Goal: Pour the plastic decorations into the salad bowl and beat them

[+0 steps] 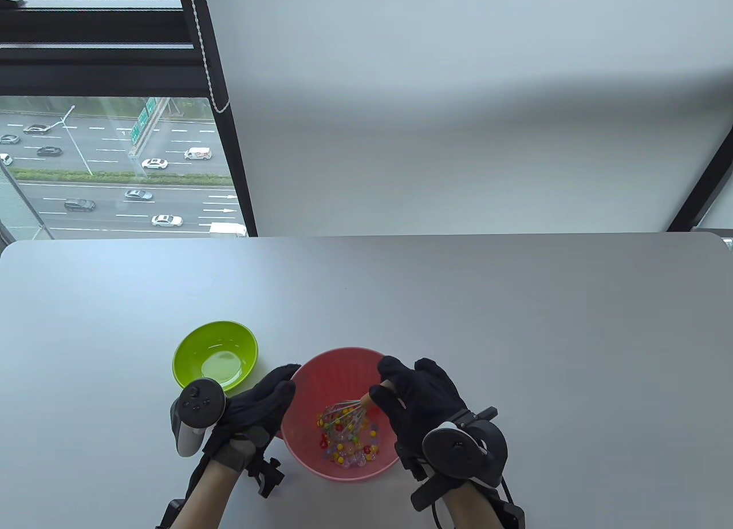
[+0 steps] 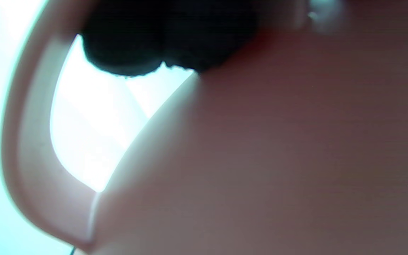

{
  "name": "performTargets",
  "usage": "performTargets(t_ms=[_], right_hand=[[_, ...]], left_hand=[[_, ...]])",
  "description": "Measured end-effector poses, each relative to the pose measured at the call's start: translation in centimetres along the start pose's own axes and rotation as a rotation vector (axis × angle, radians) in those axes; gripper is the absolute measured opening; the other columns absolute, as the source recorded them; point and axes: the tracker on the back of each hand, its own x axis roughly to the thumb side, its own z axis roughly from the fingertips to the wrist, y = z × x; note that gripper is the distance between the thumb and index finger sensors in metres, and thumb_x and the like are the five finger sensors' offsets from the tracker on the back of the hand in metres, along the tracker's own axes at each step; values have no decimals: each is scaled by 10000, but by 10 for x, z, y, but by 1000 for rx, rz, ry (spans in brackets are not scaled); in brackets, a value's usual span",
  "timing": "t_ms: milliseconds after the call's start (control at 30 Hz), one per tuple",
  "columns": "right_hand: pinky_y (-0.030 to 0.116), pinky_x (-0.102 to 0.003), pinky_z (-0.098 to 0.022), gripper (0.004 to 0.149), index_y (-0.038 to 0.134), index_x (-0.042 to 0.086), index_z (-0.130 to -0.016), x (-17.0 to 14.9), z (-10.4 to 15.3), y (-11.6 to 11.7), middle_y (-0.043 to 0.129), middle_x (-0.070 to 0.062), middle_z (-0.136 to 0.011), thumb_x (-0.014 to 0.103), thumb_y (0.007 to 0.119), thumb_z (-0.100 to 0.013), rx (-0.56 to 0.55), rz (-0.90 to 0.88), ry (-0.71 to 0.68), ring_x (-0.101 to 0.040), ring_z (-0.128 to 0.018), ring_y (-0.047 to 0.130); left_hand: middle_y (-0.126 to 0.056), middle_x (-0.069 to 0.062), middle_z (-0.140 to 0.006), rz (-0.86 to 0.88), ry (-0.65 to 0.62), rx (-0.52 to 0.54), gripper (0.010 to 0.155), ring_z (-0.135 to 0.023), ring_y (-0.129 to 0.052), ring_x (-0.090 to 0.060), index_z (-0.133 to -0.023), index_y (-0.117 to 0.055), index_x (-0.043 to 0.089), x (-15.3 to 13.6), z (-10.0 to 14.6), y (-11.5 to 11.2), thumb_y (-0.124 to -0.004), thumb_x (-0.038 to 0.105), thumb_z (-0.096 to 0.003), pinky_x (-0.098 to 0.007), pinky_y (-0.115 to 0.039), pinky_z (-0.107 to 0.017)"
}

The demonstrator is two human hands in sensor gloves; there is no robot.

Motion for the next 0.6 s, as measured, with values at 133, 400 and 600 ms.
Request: performTargets(t_ms=[133, 400, 600], right_hand=[[665, -451, -708, 495, 627, 323, -985, 0, 0, -3, 923, 82, -794, 528, 751, -552, -14, 49, -20, -161, -544, 1009], [648, -459, -717, 482, 612, 341, -1003, 1, 0, -8, 914, 77, -792, 520, 724, -570, -47, 120, -50, -168, -543, 986], [643, -465, -717, 483, 607, 342, -1019, 0, 1, -13, 919, 77, -764, 519, 697, -579, -69, 140, -54, -171, -514, 970]], left_hand=[[-933, -8, -414, 1, 0, 0, 661, -410, -945, -285, -1005, -719, 110, 0, 0, 0, -602, 592, -568, -578, -646, -687], [-933, -7, -415, 2, 0, 0, 661, -411, -944, -285, -1005, -719, 110, 0, 0, 0, -600, 592, -569, -577, -646, -688], [-933, -7, -414, 4, 1, 1, 662, -410, -944, -286, -1004, -720, 109, -1, 0, 0, -601, 593, -569, -577, -647, -687]])
